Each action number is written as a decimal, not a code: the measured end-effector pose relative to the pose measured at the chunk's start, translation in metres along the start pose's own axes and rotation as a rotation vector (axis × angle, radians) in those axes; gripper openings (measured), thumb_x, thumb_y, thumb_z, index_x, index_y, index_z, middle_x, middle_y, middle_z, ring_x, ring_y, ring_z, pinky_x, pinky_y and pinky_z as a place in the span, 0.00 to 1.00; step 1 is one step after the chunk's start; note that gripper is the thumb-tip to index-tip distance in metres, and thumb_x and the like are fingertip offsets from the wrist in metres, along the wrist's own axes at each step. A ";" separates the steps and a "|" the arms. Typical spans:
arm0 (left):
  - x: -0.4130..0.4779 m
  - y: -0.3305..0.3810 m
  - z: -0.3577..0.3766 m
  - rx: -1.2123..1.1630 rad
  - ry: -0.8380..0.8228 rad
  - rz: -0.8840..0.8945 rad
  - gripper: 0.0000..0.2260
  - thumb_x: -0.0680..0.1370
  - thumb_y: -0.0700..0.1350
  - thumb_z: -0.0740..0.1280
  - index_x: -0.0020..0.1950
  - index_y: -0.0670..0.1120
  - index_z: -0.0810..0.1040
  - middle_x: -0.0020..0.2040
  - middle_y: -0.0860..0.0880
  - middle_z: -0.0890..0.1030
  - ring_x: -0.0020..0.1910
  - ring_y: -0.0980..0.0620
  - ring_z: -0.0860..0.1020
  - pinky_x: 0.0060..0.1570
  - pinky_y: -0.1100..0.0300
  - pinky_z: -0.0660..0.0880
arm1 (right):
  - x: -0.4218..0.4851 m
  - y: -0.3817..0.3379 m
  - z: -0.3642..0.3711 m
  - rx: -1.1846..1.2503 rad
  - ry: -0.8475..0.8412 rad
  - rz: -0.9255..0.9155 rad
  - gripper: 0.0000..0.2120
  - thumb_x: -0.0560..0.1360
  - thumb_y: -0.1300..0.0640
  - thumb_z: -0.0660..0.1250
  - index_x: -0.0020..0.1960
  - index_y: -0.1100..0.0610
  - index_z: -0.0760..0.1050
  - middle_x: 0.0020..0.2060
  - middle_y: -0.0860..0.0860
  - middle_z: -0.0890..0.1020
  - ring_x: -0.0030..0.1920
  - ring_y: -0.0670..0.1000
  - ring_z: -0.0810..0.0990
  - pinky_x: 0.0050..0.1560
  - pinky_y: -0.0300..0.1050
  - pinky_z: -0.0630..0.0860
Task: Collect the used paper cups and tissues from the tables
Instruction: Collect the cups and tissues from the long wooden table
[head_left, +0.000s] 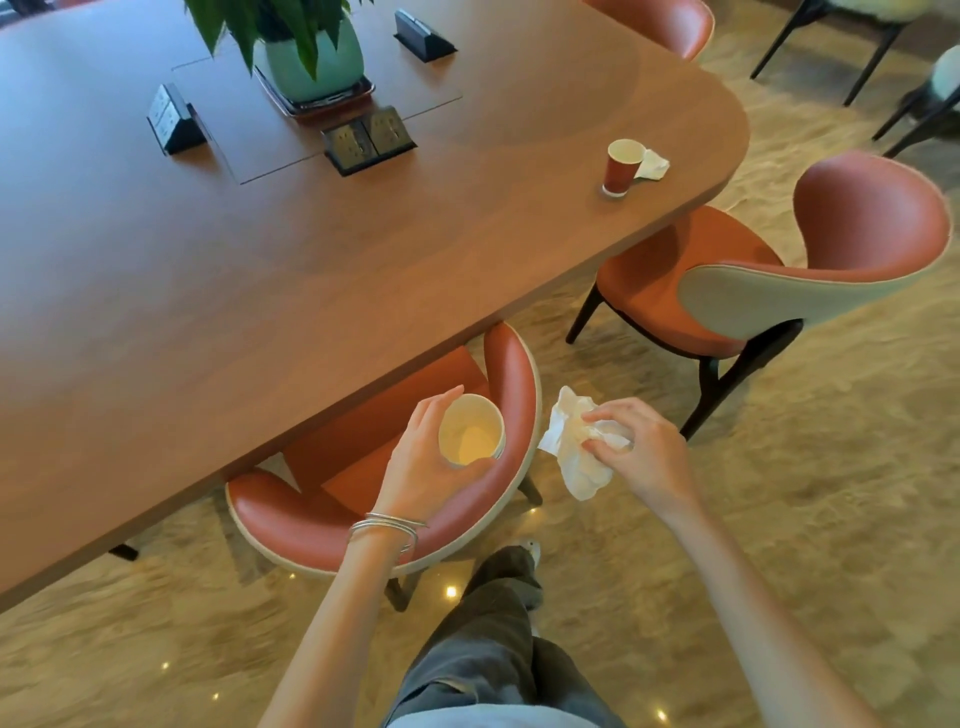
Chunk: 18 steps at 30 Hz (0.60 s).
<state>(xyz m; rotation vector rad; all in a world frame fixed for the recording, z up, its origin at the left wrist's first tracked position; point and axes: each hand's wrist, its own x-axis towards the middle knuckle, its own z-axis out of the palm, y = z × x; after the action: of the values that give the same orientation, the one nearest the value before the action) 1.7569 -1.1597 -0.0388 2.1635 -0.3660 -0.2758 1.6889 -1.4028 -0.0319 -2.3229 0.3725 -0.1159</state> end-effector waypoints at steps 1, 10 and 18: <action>0.009 0.003 0.003 -0.007 -0.001 0.005 0.37 0.63 0.58 0.76 0.67 0.63 0.61 0.63 0.60 0.68 0.57 0.68 0.66 0.48 0.70 0.66 | 0.008 0.003 -0.003 0.002 0.003 0.005 0.11 0.68 0.56 0.73 0.50 0.47 0.79 0.48 0.40 0.76 0.48 0.42 0.75 0.45 0.38 0.71; 0.108 0.033 0.011 -0.020 0.019 0.101 0.35 0.64 0.53 0.76 0.67 0.57 0.65 0.62 0.59 0.69 0.55 0.64 0.68 0.47 0.71 0.65 | 0.098 0.007 -0.040 -0.065 0.076 0.012 0.11 0.68 0.54 0.71 0.50 0.47 0.79 0.51 0.42 0.77 0.48 0.42 0.74 0.43 0.39 0.69; 0.153 0.044 0.027 -0.004 -0.020 0.082 0.37 0.64 0.53 0.76 0.69 0.56 0.63 0.63 0.58 0.68 0.57 0.61 0.68 0.48 0.71 0.66 | 0.141 0.028 -0.052 -0.050 0.063 0.015 0.11 0.69 0.55 0.71 0.51 0.48 0.79 0.52 0.43 0.78 0.49 0.44 0.75 0.44 0.40 0.71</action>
<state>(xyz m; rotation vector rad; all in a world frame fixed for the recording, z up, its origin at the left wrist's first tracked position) 1.8839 -1.2588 -0.0280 2.1374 -0.4641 -0.2521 1.8064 -1.4995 -0.0188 -2.3696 0.4292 -0.1745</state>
